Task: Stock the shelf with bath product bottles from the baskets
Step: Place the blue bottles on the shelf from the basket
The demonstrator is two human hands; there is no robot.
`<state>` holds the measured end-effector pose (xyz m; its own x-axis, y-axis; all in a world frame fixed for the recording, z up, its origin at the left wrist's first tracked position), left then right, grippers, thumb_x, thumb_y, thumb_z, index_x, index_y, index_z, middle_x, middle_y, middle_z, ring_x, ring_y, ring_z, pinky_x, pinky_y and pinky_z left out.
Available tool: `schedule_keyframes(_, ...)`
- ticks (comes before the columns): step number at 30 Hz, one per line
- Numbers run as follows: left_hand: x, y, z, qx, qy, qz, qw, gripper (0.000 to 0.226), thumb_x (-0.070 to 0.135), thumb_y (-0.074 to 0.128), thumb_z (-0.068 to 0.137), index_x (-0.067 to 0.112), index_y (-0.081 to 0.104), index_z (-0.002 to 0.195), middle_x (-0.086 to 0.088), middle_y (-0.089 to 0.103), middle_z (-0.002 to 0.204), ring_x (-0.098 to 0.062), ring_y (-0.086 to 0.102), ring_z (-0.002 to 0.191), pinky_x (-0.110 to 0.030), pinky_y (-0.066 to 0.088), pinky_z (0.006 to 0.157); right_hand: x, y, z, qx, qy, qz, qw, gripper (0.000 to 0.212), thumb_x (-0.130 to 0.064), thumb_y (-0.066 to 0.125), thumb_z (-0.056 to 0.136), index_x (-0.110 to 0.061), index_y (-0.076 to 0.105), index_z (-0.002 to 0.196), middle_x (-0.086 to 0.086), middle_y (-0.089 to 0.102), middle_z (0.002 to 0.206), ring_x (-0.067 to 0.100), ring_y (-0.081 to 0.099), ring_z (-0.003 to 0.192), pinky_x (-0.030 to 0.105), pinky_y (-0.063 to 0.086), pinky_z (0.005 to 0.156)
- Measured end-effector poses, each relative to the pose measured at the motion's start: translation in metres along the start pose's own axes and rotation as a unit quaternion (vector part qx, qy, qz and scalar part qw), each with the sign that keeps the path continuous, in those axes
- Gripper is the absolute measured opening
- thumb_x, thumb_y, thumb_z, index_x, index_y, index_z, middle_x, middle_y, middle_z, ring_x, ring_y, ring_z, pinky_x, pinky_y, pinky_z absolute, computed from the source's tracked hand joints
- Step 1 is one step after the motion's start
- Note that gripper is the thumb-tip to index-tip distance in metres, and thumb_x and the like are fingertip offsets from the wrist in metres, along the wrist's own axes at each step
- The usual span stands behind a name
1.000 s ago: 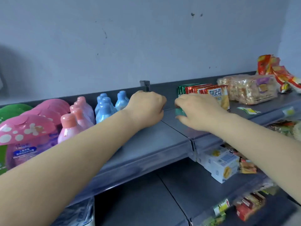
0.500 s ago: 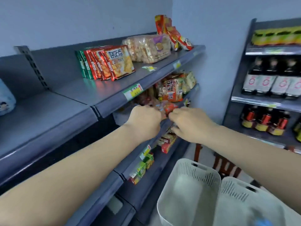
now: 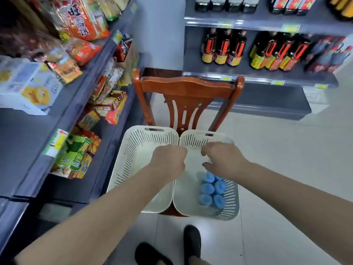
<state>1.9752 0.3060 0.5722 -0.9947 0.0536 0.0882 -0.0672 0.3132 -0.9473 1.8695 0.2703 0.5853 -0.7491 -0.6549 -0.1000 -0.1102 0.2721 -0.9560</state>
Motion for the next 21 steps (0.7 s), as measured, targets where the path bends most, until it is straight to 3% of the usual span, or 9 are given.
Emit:
schedule_keyframes(3,0.012,0.059,0.034,-0.055,0.003,-0.053,0.997,0.027,0.019,0.046,0.09,0.014,0.055,0.115,-0.003,0.061,0.113,-0.024,0.058,0.102,-0.031,0.045,0.078,0.036,0.062,0.004,-0.044,0.037,0.04,0.998,0.032,-0.03,0.05,0.091,-0.016,0.051,0.12,0.0,0.055,0.12,0.021,0.053,0.111,0.03,0.042,0.08)
schedule_keyframes(7,0.021,0.129,0.077,-0.112,-0.005,-0.116,0.987,0.031,0.021,0.048,0.089,0.013,0.05,0.119,-0.005,0.057,0.117,-0.025,0.057,0.104,-0.033,0.048,0.083,0.075,0.139,0.015,-0.076,0.076,0.086,0.99,0.011,-0.025,0.049,0.088,-0.017,0.045,0.094,0.003,0.055,0.103,0.025,0.056,0.098,0.027,0.031,0.064)
schedule_keyframes(9,0.025,0.163,0.097,-0.128,-0.01,-0.137,0.982,0.033,0.022,0.049,0.089,0.013,0.048,0.121,-0.006,0.056,0.119,-0.026,0.057,0.104,-0.036,0.049,0.085,0.091,0.175,0.025,-0.084,0.092,0.112,0.986,0.013,-0.023,0.051,0.084,-0.019,0.039,0.088,0.002,0.052,0.093,0.026,0.057,0.094,0.028,0.033,0.063)
schedule_keyframes(13,0.033,0.224,0.13,-0.143,-0.024,-0.176,0.974,0.038,0.021,0.052,0.089,0.016,0.046,0.126,-0.004,0.054,0.126,-0.025,0.055,0.11,-0.036,0.048,0.089,0.112,0.233,0.047,-0.068,0.111,0.115,0.985,0.016,-0.025,0.051,0.086,-0.013,0.048,0.097,0.003,0.055,0.096,0.027,0.057,0.093,0.031,0.039,0.067)
schedule_keyframes(17,0.042,0.279,0.157,-0.152,-0.029,-0.213,0.965,0.05,0.019,0.053,0.089,0.021,0.039,0.137,-0.001,0.047,0.138,-0.024,0.05,0.121,-0.034,0.044,0.096,0.117,0.277,0.069,-0.062,0.102,0.061,0.991,0.018,-0.021,0.055,0.084,-0.013,0.054,0.1,0.006,0.06,0.102,0.028,0.055,0.095,0.031,0.03,0.07)
schedule_keyframes(19,0.045,0.302,0.169,-0.155,-0.031,-0.236,0.959,0.05,0.017,0.053,0.087,0.02,0.041,0.136,-0.002,0.048,0.137,-0.024,0.05,0.121,-0.034,0.043,0.097,0.116,0.296,0.077,-0.048,0.091,-0.006,0.995,0.023,-0.023,0.071,0.068,-0.015,0.061,0.087,0.006,0.063,0.086,0.027,0.059,0.085,0.031,0.038,0.072)
schedule_keyframes(21,0.049,0.322,0.177,-0.161,-0.034,-0.262,0.951,0.048,0.014,0.054,0.086,0.018,0.045,0.133,-0.004,0.05,0.134,-0.025,0.052,0.118,-0.036,0.044,0.096,0.117,0.309,0.081,-0.03,0.107,-0.042,0.993,0.032,-0.021,0.083,0.04,-0.017,0.062,0.064,0.003,0.059,0.059,0.025,0.06,0.063,0.028,0.045,0.063)
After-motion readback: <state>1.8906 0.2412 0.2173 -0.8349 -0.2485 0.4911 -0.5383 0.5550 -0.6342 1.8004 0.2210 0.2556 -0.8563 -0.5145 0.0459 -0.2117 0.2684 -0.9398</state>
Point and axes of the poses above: each hand's wrist, its own z-axis towards the middle knuckle, its own y-axis out of the palm, x = y × z, the point moved 7 cm from there along z, towards the middle knuckle
